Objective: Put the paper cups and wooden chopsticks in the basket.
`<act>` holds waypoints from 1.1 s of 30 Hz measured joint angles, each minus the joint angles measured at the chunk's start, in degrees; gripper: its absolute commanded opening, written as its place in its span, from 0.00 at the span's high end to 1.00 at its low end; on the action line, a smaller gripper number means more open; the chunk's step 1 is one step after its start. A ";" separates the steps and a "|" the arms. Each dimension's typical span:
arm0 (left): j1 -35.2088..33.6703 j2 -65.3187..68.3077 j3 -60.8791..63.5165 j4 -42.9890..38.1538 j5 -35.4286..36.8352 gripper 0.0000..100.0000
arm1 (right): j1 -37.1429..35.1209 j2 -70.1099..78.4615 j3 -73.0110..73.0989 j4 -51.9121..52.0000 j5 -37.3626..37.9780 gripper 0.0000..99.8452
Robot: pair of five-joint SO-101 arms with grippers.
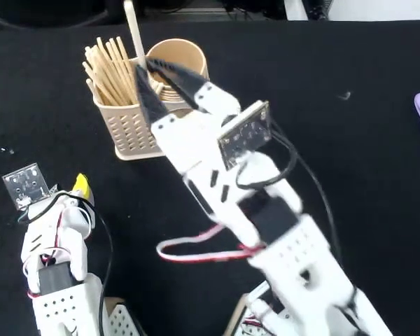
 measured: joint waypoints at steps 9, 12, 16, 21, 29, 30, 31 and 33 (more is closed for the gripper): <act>0.00 0.00 0.00 0.00 0.00 0.82 | 0.00 22.68 -6.42 -14.33 -0.18 0.99; 0.00 0.00 0.00 0.00 -0.35 0.82 | 0.00 29.89 -9.32 -14.68 -0.18 0.99; 0.00 0.00 0.00 0.00 -0.44 0.82 | 0.09 37.45 -10.46 -14.77 -0.18 0.98; 0.00 0.00 0.00 0.00 -0.44 0.82 | 0.26 39.56 -10.55 -13.71 -0.18 0.90; 0.00 0.00 0.00 0.00 -0.44 0.82 | 0.26 35.78 -19.25 11.87 -0.62 0.82; 0.00 0.00 0.00 0.00 -0.44 0.82 | 0.26 33.67 -20.66 15.74 -0.70 0.84; 0.00 0.00 0.00 0.00 -0.44 0.82 | 0.26 31.21 -21.63 19.43 -0.70 0.87; 0.00 0.00 0.00 0.00 -0.44 0.83 | 0.26 25.41 -22.77 26.64 -0.70 0.94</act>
